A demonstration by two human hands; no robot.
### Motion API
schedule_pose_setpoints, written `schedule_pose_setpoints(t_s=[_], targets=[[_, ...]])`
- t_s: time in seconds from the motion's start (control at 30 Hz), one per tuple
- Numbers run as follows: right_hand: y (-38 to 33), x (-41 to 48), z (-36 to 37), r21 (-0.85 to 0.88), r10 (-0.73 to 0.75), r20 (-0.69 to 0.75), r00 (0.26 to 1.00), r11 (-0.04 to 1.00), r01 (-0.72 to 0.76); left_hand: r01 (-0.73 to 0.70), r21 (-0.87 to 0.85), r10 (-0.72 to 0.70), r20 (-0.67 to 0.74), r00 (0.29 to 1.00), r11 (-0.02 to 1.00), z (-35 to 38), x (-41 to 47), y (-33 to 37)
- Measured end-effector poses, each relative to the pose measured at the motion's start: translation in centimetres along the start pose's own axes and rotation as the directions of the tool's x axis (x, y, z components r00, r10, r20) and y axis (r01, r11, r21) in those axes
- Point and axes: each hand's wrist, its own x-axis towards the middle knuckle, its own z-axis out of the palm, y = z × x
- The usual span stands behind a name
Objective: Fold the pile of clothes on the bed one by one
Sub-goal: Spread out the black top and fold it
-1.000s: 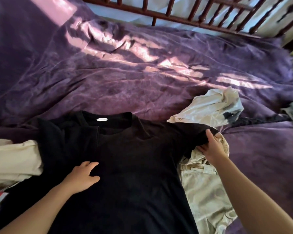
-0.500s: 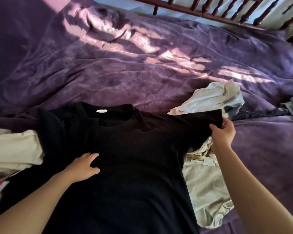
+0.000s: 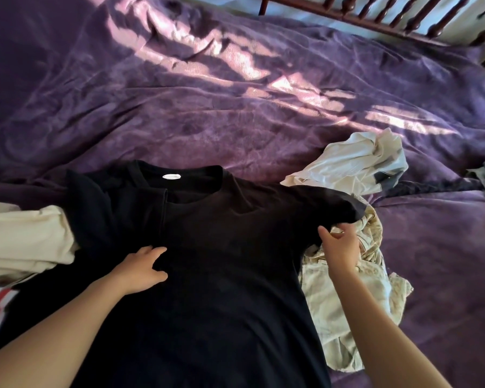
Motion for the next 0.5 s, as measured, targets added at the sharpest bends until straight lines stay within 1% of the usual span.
schedule_pose_setpoints(t_s=[0.07,0.13,0.2,0.27,0.33,0.37,0.5], targets=[[-0.5,0.5,0.0,-0.007,-0.018,0.0,1.0,1.0,0.018,-0.003,0.008,0.003,-0.003,1.0,1.0,0.0,-0.1,0.0],[-1.7,0.9,-0.5,-0.028,-0.099,-0.009,0.995,0.995,0.098,-0.003,0.018,0.003,-0.002,1.0,1.0,0.1,-0.1,0.1],[-3.0,1.1,-0.9,0.034,-0.141,-0.018,0.99,0.989,0.142,-0.003,0.021,0.003,-0.001,1.0,1.0,0.1,-0.2,0.2],[-3.6,1.4,-1.7,0.201,-0.09,-0.054,0.994,0.974,0.099,-0.007,0.025,0.007,0.0,1.0,1.0,0.0,-0.3,0.3],[-3.4,1.9,-2.5,0.405,0.013,-0.037,0.999,0.914,0.003,-0.016,0.035,0.016,0.002,1.0,0.999,0.0,-0.4,0.3],[-3.0,1.9,-2.9,0.449,0.047,-0.025,0.999,0.893,-0.031,-0.019,0.038,0.019,0.006,1.0,0.999,0.0,-0.5,0.3],[-1.0,2.1,-3.4,0.527,0.161,0.021,0.987,0.837,-0.148,-0.015,0.031,0.014,0.019,1.0,0.999,0.0,-0.5,0.1]])
